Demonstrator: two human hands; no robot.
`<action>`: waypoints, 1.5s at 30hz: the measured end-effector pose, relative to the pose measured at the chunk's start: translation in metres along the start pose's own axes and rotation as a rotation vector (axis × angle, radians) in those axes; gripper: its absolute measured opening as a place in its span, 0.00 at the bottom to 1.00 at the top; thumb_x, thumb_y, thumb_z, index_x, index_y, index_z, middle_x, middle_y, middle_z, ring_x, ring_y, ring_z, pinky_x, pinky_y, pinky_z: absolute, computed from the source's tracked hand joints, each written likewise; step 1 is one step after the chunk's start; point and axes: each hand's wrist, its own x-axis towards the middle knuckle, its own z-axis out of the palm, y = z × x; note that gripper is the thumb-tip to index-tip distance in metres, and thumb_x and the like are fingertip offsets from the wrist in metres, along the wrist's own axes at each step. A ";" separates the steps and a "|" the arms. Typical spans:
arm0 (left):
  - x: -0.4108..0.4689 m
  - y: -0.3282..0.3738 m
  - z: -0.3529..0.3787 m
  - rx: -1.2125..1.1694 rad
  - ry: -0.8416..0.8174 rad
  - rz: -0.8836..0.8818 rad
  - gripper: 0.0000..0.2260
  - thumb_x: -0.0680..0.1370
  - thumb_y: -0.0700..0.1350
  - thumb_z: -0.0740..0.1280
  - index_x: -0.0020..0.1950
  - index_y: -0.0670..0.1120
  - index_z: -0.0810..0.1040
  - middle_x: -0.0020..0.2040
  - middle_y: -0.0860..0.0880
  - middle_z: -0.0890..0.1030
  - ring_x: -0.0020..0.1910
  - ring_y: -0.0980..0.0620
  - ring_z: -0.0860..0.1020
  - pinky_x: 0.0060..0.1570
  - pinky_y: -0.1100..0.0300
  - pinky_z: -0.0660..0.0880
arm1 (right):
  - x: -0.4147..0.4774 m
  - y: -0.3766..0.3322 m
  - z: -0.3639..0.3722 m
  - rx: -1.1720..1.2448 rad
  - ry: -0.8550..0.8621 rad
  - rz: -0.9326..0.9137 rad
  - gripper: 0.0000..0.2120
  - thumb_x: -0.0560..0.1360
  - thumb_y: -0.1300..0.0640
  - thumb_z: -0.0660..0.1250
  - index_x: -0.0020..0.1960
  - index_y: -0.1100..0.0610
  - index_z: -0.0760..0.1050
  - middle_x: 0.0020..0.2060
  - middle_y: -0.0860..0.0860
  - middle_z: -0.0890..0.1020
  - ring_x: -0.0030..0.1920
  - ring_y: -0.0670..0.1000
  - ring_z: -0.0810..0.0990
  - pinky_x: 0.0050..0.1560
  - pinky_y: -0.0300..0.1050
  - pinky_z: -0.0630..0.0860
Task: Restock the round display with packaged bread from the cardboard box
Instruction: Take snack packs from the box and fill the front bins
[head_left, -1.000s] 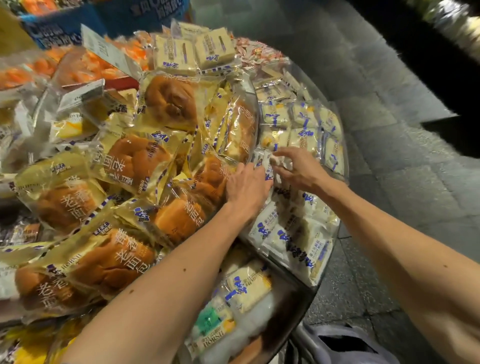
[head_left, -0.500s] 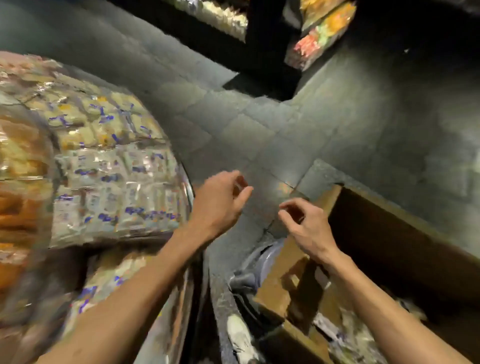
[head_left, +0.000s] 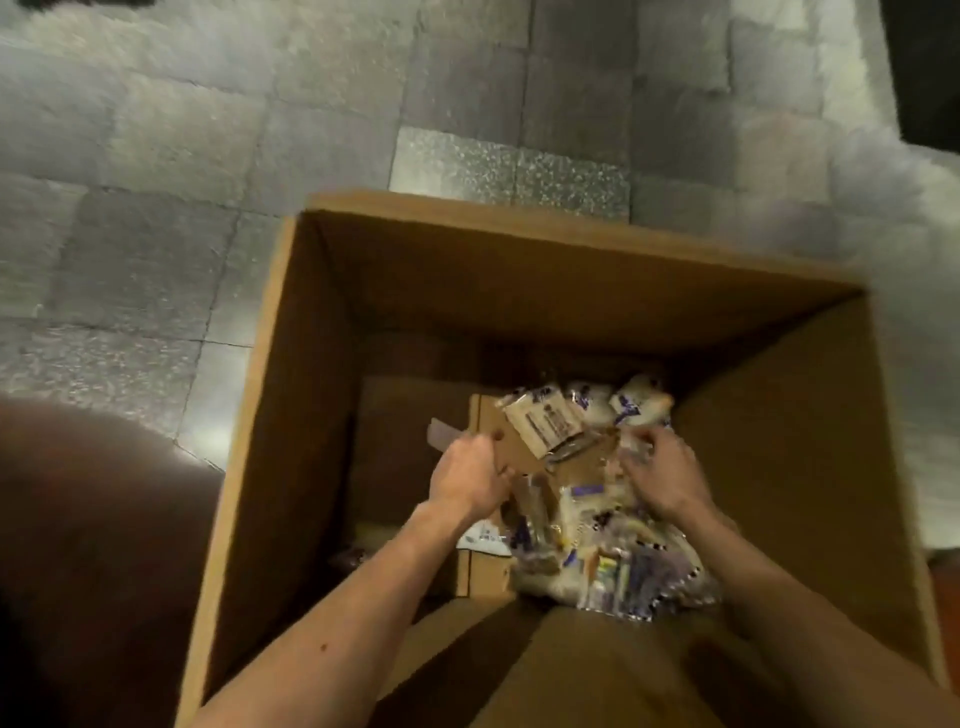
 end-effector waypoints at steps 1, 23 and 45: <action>0.021 0.003 0.009 0.029 -0.008 -0.002 0.21 0.78 0.53 0.70 0.69 0.48 0.74 0.65 0.45 0.77 0.64 0.46 0.75 0.63 0.52 0.74 | 0.017 0.013 -0.002 -0.019 0.011 0.008 0.22 0.78 0.54 0.69 0.69 0.60 0.72 0.64 0.58 0.77 0.63 0.60 0.76 0.62 0.51 0.73; 0.131 -0.003 0.070 -0.563 -0.261 -0.182 0.11 0.70 0.39 0.77 0.48 0.43 0.80 0.48 0.45 0.85 0.43 0.54 0.84 0.40 0.61 0.81 | 0.157 0.024 0.030 -0.055 -0.206 0.147 0.60 0.62 0.36 0.79 0.79 0.64 0.52 0.78 0.62 0.55 0.78 0.62 0.54 0.76 0.53 0.59; 0.028 -0.001 0.112 -0.877 -0.380 -0.608 0.09 0.78 0.51 0.70 0.53 0.48 0.77 0.48 0.48 0.82 0.43 0.51 0.80 0.37 0.57 0.74 | 0.109 -0.035 0.091 -0.080 -0.439 -0.038 0.53 0.62 0.53 0.82 0.78 0.56 0.55 0.73 0.56 0.66 0.73 0.59 0.66 0.71 0.58 0.69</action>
